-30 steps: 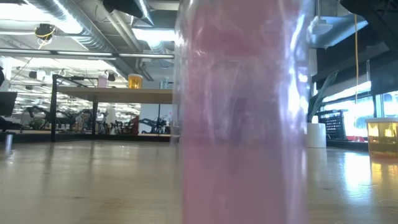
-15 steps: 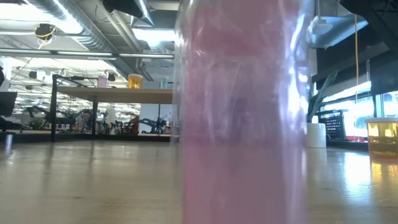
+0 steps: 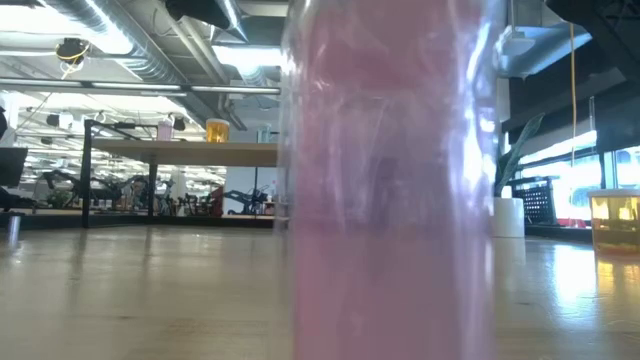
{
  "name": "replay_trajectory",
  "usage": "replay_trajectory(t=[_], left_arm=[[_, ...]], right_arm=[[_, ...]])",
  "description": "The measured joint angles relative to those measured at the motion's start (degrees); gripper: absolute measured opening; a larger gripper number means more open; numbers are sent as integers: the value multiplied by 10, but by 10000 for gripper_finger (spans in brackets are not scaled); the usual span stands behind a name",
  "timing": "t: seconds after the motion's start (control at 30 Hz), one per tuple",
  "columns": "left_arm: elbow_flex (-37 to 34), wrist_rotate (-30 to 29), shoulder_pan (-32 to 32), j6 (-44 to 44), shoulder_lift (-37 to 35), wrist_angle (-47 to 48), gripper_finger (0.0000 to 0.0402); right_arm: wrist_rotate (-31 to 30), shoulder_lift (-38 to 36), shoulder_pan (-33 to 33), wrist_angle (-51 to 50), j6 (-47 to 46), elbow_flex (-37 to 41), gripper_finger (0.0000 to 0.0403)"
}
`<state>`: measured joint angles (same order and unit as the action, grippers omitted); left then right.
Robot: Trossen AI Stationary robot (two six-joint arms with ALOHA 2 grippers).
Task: Pick and place medicine bottles onto shelf by color
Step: Put the bottom yellow pill bottle on the shelf aligned with the other yellow pill bottle
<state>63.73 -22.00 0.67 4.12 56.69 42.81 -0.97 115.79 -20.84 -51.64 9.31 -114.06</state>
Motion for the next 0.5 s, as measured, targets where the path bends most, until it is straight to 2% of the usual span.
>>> replay_trajectory(t=[0.5], left_arm=[[0,0,0,0,0,0,0]], right_arm=[[-14,0,0,0,0,0,139]])
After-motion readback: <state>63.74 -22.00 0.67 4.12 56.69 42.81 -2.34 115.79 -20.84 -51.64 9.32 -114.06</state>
